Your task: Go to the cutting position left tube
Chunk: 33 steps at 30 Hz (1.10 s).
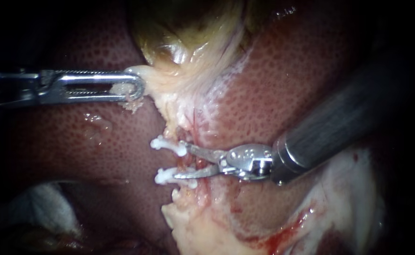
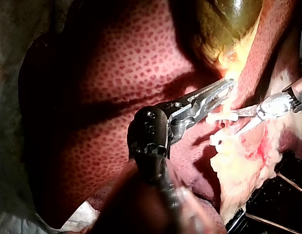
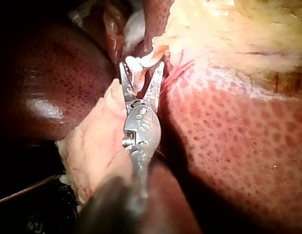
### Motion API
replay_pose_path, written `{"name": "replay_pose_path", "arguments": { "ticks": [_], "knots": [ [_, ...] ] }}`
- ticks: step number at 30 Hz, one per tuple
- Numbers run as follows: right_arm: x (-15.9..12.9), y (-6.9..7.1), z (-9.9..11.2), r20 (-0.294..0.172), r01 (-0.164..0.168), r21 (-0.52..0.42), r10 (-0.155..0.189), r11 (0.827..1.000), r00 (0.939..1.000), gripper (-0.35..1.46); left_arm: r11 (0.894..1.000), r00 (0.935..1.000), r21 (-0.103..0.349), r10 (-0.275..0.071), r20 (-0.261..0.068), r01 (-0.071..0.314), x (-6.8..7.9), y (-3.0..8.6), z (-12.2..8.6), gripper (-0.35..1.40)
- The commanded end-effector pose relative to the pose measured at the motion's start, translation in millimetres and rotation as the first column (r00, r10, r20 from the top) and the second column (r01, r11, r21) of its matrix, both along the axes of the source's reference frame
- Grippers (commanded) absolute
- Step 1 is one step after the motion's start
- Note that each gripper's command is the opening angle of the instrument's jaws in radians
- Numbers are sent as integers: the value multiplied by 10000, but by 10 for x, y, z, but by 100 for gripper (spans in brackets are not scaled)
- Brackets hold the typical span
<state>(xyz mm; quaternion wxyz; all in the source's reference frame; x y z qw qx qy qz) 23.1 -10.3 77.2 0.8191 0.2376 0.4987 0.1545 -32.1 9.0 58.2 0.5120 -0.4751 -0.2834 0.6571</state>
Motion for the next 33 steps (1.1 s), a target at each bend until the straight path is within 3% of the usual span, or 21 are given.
{"name": "replay_pose_path", "arguments": {
  "ticks": [1,5,10,19,33],
  "knots": [
    [1,-1,0,64,56,67,-57,10000,10000,145,10000,10000,-6,4,-1,-4,0,0,-1,-35],
    [1,-6,2,200,175,325,-182,9993,9996,145,10000,10000,-8,2,-3,-2,-1,0,0,-35],
    [0,-11,4,210,600,641,-614,9961,9979,145,10000,10000,-11,2,-3,-2,-1,0,0,-35],
    [8,-16,10,57,1062,991,-1073,9894,9942,145,10000,10000,-16,6,-2,-6,-1,0,3,-35],
    [42,-13,17,-134,1388,1187,-1382,9832,9903,143,10000,10000,-34,55,25,-54,-6,-4,8,-35]
  ]
}}
